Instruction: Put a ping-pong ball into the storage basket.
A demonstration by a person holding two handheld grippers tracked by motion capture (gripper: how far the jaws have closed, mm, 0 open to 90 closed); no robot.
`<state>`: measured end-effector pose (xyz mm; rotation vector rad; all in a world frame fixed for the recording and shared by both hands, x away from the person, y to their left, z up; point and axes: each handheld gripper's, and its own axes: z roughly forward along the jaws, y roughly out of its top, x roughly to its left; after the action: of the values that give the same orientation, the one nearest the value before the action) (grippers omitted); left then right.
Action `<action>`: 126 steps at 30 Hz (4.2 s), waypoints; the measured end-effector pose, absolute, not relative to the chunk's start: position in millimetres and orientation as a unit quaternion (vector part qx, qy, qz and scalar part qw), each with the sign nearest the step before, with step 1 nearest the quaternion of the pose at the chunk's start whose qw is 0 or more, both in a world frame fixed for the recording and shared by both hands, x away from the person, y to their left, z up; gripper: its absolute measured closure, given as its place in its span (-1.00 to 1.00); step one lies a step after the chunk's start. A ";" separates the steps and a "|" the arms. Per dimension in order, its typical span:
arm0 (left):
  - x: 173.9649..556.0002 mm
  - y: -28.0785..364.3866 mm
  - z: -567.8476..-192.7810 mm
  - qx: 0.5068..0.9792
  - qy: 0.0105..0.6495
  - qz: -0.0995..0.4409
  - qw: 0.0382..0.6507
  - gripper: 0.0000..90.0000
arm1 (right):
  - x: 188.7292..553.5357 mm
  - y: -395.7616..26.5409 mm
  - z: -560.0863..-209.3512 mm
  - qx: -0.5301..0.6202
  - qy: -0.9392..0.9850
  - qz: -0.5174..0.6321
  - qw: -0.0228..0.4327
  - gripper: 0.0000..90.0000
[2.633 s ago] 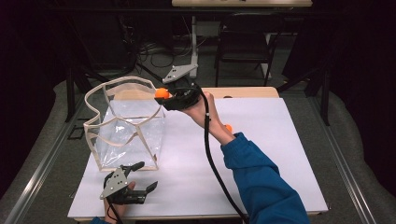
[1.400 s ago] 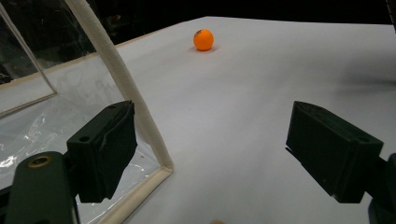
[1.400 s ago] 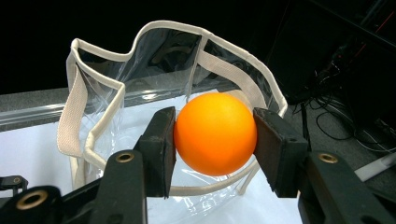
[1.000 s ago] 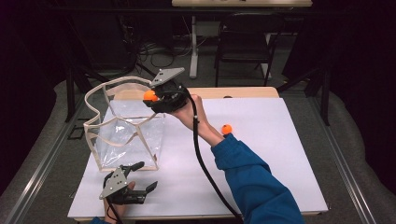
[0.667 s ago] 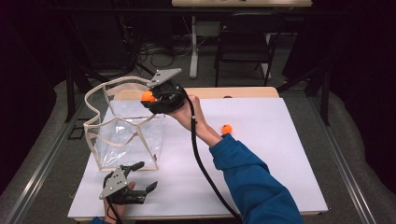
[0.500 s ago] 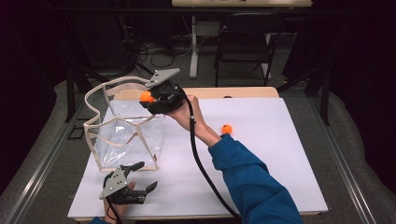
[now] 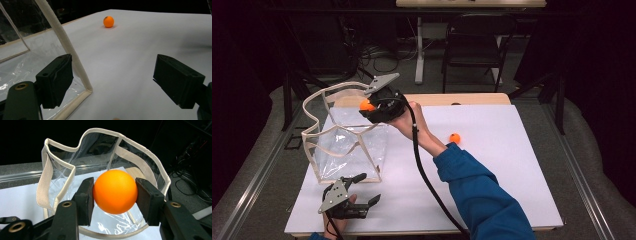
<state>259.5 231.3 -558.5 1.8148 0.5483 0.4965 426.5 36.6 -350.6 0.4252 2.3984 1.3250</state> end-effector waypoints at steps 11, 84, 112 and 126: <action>259.6 231.4 -558.3 0.769 0.231 0.211 0.557 -0.64 | 429.2 40.5 -353.0 0.152 0.855 0.462 0.180 0.13; 259.6 230.9 -558.3 0.770 0.230 0.207 0.558 -0.64 | 430.5 24.0 -360.0 0.188 0.860 0.448 0.154 -0.67; 260.6 230.9 -558.9 0.770 0.234 0.210 0.556 -0.64 | 414.0 -48.2 -396.0 0.216 0.860 0.434 0.157 -0.87; 260.6 231.0 -558.8 0.769 0.234 0.211 0.556 -0.64 | 402.5 -73.7 -424.8 0.231 0.864 0.418 0.161 -0.90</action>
<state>260.6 231.0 -558.8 1.8156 0.5536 0.4987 402.5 -73.7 -424.8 0.6605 2.4672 1.1928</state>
